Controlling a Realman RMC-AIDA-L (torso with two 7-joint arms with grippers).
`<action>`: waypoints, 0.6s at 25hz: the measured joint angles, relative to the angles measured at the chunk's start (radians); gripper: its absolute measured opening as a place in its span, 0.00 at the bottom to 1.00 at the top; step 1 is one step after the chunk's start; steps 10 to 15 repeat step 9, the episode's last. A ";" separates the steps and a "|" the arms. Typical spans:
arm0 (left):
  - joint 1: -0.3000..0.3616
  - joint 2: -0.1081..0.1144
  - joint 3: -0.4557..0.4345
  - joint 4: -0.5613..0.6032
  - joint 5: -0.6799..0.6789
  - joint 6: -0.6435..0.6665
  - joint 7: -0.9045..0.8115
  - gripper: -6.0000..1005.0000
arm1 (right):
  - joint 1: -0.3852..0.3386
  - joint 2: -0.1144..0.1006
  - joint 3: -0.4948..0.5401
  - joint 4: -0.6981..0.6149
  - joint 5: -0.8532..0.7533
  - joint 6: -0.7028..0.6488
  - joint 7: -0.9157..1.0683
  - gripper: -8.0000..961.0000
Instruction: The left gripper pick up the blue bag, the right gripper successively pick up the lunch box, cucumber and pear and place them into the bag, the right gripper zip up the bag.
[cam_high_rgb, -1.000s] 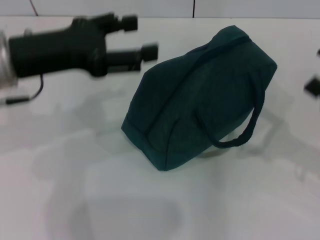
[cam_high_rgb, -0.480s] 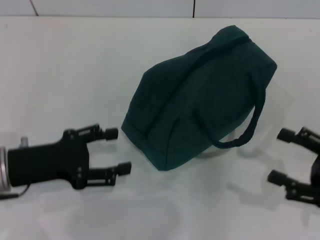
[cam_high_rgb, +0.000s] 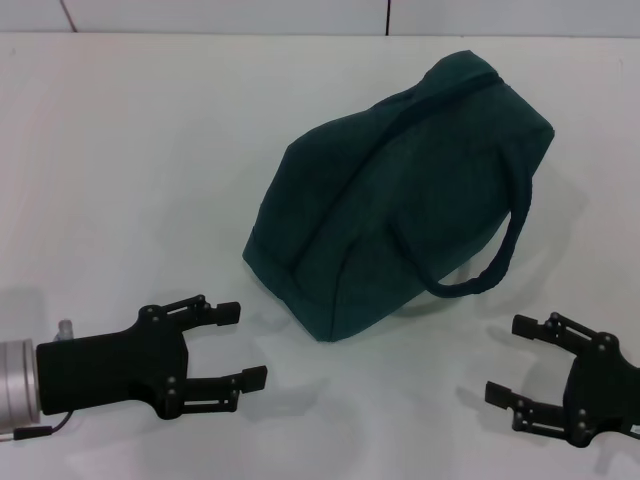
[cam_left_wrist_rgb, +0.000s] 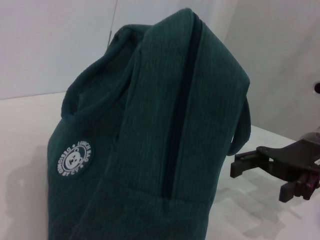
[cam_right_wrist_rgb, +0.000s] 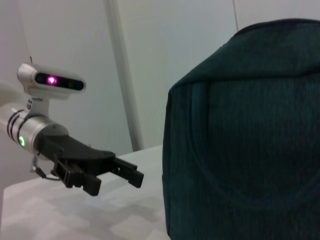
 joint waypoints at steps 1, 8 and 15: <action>0.000 0.000 0.000 -0.001 -0.001 0.000 0.001 0.87 | 0.000 0.003 0.000 0.000 0.000 0.004 -0.005 0.89; 0.001 0.001 -0.001 -0.002 -0.002 0.000 0.003 0.87 | 0.002 0.006 0.001 0.000 -0.001 0.008 -0.010 0.89; 0.001 0.001 -0.001 -0.003 -0.003 0.001 0.004 0.87 | 0.002 0.006 0.001 0.000 -0.001 0.008 -0.010 0.89</action>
